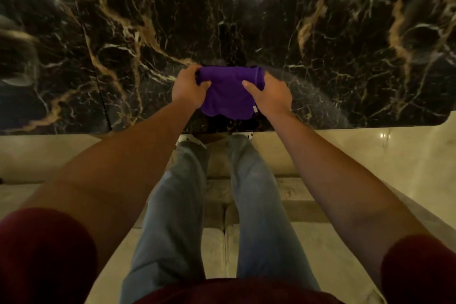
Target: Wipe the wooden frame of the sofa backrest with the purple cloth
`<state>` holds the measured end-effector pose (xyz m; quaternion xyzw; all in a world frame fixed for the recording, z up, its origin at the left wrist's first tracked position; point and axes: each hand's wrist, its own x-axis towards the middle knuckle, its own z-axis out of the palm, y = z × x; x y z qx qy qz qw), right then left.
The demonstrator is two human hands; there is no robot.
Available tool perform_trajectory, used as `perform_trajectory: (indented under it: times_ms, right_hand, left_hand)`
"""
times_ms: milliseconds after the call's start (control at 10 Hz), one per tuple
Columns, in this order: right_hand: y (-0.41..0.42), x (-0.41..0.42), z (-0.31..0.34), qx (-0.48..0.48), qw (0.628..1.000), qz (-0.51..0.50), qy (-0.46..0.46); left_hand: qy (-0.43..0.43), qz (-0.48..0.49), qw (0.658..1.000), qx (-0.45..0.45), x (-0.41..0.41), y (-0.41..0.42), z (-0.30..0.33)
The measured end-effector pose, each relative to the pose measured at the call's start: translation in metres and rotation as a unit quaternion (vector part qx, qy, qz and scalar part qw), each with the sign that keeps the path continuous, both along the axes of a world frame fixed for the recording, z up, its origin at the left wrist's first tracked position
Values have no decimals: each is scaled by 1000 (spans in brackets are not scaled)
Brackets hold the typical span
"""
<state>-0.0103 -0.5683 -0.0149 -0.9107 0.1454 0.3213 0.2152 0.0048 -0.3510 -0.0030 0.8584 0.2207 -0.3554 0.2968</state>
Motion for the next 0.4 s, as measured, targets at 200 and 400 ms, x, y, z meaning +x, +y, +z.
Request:
perform_trajectory:
  times_ms: [200,400]
  right_hand:
    - [3,14,2,-61,998,14,-29]
    - [11,39,39,-64,997,11,-36]
  left_hand:
    - [14,-2,997,73,8,12,-7]
    - [-32,-57,997,44,36,15,23]
